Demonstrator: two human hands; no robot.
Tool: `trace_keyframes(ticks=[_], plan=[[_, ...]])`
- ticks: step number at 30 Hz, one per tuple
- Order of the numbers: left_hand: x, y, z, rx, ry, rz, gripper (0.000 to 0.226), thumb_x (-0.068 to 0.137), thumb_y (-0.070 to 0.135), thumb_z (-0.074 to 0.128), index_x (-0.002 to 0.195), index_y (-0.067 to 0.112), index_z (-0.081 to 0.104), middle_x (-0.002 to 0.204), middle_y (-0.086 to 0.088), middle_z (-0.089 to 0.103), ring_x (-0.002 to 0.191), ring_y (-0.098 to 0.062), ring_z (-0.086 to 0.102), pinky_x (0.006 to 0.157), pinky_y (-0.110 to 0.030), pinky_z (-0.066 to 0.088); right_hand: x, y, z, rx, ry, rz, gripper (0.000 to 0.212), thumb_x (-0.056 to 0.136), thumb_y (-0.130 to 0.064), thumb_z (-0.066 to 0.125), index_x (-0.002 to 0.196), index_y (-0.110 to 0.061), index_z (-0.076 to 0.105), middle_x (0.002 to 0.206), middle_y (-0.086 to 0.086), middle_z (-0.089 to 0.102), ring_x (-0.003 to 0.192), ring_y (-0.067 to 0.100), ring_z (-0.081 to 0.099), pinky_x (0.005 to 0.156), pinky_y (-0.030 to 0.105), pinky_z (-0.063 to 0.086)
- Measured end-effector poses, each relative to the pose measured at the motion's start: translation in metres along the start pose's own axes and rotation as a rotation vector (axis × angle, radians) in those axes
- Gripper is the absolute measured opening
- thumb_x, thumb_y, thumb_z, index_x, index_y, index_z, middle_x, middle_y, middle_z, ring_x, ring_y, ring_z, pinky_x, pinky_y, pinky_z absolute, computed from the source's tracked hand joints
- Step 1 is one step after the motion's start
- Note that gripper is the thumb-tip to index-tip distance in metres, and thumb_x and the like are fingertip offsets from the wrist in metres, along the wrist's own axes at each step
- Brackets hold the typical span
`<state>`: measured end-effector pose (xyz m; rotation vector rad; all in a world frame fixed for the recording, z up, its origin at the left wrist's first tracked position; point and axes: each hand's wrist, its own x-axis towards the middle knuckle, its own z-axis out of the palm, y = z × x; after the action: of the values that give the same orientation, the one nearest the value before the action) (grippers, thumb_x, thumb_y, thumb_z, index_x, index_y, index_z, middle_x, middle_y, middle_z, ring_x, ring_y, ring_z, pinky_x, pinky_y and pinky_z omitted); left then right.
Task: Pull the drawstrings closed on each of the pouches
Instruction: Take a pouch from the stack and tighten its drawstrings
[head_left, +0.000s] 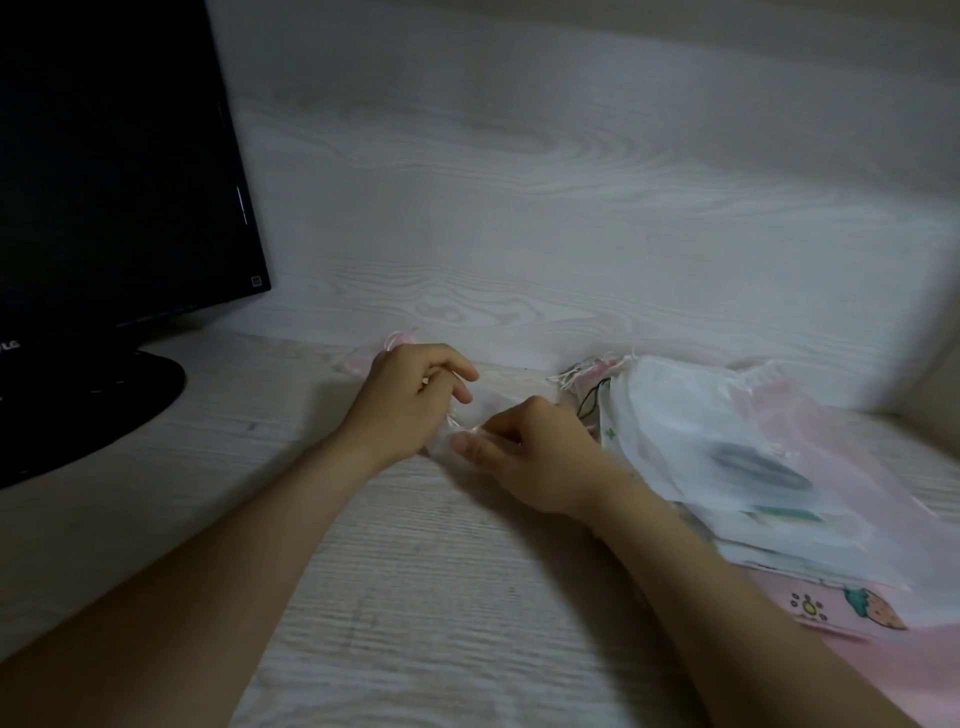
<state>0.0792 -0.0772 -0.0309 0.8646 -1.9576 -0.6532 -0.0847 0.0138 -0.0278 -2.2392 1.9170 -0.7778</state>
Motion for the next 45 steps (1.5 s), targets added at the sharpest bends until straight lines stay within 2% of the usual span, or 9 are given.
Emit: trace_keyframes(ticks=[4,8,14,19,25,31,36,40,45], plan=[[0.001,0.002,-0.003,-0.123,-0.019,-0.06,0.034,0.097,-0.004,0.044,0.091,0.017,0.069,0.1,-0.005,0.073,0.076,-0.021,0.077,0.077,-0.041,0.064,0.004,0.001,0.008,0.078,-0.004,0.057,0.047,0.1,-0.04,0.062,0.071,-0.004,0.064,0.063,0.009,0.058,0.058,0.023,0.05,0.061,0.037,0.041],[0.003,0.008,-0.003,-0.317,-0.034,-0.214,0.028,0.093,-0.007,0.045,0.103,0.007,0.067,0.107,-0.011,0.075,0.08,-0.027,0.079,0.075,-0.032,0.057,0.003,0.0,0.011,0.385,0.053,0.244,0.042,0.09,-0.024,0.072,0.056,-0.009,0.052,0.055,-0.001,0.038,0.052,0.011,0.035,0.056,0.03,0.03],[0.009,0.015,0.001,-0.558,-0.058,-0.344,0.032,0.089,-0.01,0.058,0.113,0.009,0.069,0.105,-0.008,0.079,0.088,-0.029,0.079,0.084,-0.037,0.062,0.002,-0.004,0.006,0.732,0.195,0.436,0.023,0.086,-0.014,0.077,0.086,0.009,0.074,0.07,0.004,0.058,0.065,0.011,0.053,0.059,0.023,0.04],[0.006,0.016,0.001,-0.578,-0.113,-0.317,0.044,0.084,-0.014,0.066,0.119,0.013,0.067,0.113,-0.009,0.077,0.087,-0.024,0.077,0.078,-0.034,0.06,0.006,-0.005,-0.003,0.85,0.199,0.6,0.029,0.093,-0.029,0.068,0.089,-0.003,0.08,0.08,0.007,0.077,0.066,0.014,0.065,0.058,0.022,0.049],[0.004,0.024,0.0,-0.761,-0.18,-0.345,0.057,0.085,-0.022,0.048,0.132,0.01,0.057,0.124,-0.02,0.07,0.09,-0.042,0.075,0.084,-0.042,0.061,0.01,-0.002,-0.003,0.943,0.135,0.636,0.024,0.073,-0.02,0.064,0.087,-0.009,0.08,0.092,0.013,0.08,0.103,0.037,0.073,0.1,0.05,0.055],[0.001,0.029,0.0,-0.766,-0.259,-0.323,0.065,0.087,-0.022,0.05,0.138,0.018,0.053,0.13,-0.015,0.068,0.095,-0.037,0.076,0.085,-0.04,0.062,0.007,-0.007,-0.009,0.844,0.106,0.613,0.049,0.085,-0.06,0.068,0.096,-0.013,0.077,0.085,0.007,0.08,0.094,0.025,0.074,0.088,0.039,0.055],[-0.002,0.032,0.0,-0.715,-0.317,-0.285,0.073,0.09,-0.022,0.056,0.144,0.028,0.049,0.135,-0.014,0.064,0.092,-0.03,0.074,0.087,-0.042,0.059,0.006,-0.005,-0.009,0.853,0.091,0.62,0.04,0.078,-0.05,0.08,0.085,-0.011,0.082,0.091,0.009,0.08,0.093,0.028,0.076,0.094,0.045,0.059],[-0.003,0.033,0.0,-0.76,-0.346,-0.302,0.076,0.091,-0.021,0.061,0.147,0.028,0.044,0.13,-0.016,0.058,0.086,-0.029,0.076,0.077,-0.032,0.062,0.005,-0.004,-0.013,0.896,0.152,0.657,0.02,0.087,-0.03,0.078,0.084,-0.009,0.079,0.068,0.001,0.068,0.062,0.013,0.063,0.066,0.03,0.049],[-0.002,0.03,0.002,-0.742,-0.356,-0.311,0.08,0.089,-0.023,0.06,0.145,0.03,0.039,0.124,-0.016,0.055,0.085,-0.025,0.074,0.077,-0.032,0.061,0.003,-0.007,-0.016,0.825,0.105,0.614,0.041,0.088,-0.049,0.075,0.086,-0.008,0.081,0.084,0.01,0.077,0.08,0.023,0.07,0.079,0.036,0.054]])
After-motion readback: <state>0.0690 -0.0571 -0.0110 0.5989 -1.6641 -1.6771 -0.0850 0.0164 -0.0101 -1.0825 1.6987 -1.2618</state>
